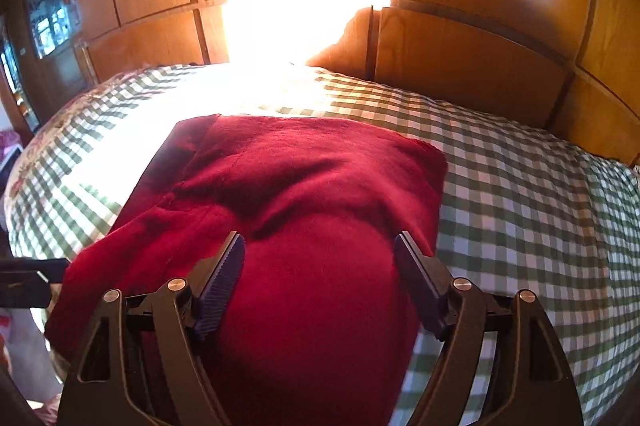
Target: Fold small clothes
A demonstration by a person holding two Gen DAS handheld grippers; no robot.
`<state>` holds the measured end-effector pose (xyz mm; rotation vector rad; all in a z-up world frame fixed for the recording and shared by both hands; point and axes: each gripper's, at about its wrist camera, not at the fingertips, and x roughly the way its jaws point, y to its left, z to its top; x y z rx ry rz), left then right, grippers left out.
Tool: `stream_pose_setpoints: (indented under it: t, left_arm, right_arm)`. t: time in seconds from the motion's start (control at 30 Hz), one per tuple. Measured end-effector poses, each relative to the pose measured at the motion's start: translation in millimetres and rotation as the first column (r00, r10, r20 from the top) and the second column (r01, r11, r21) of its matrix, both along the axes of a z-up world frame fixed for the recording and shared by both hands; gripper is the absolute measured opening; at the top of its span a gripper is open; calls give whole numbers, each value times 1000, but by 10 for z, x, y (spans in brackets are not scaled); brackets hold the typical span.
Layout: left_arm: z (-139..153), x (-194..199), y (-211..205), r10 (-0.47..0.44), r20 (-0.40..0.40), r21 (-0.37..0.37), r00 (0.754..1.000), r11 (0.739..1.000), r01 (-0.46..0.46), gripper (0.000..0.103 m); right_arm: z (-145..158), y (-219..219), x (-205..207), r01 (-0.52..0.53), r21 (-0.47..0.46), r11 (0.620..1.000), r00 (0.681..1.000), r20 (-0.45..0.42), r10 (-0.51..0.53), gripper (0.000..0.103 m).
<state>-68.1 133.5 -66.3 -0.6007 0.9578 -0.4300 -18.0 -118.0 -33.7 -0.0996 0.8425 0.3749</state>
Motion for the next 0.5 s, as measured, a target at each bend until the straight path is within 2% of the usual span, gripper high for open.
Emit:
stream_pose_setpoints:
  t: [0.13, 0.2, 0.3, 0.37, 0.5]
  left_arm:
    - [15, -107, -162, -23, 23, 20, 999, 1000, 22, 61]
    - [-10, -70, -249, -23, 21, 35, 1000, 999, 22, 58]
    - [-47, -36, -359, -15, 18, 62, 1000, 998, 14, 41]
    - [-62, -38, -407, -13, 23, 63, 1000, 998, 11, 36]
    - [-48, -86, -349, -36, 52, 89, 998, 996, 32, 6]
  right_arm:
    - [-56, -399, -176, 85, 115, 990, 994, -79, -76, 76]
    - [-114, -618, -287, 120, 212, 970, 985, -145, -90, 76]
    - [-188, -802, -437, 129, 324, 937, 973, -223, -57, 76]
    - [-244, -810, -525, 117, 365, 924, 966, -256, -21, 76]
    - [-408, -740, -691, 85, 393, 916, 949, -313, 46, 75]
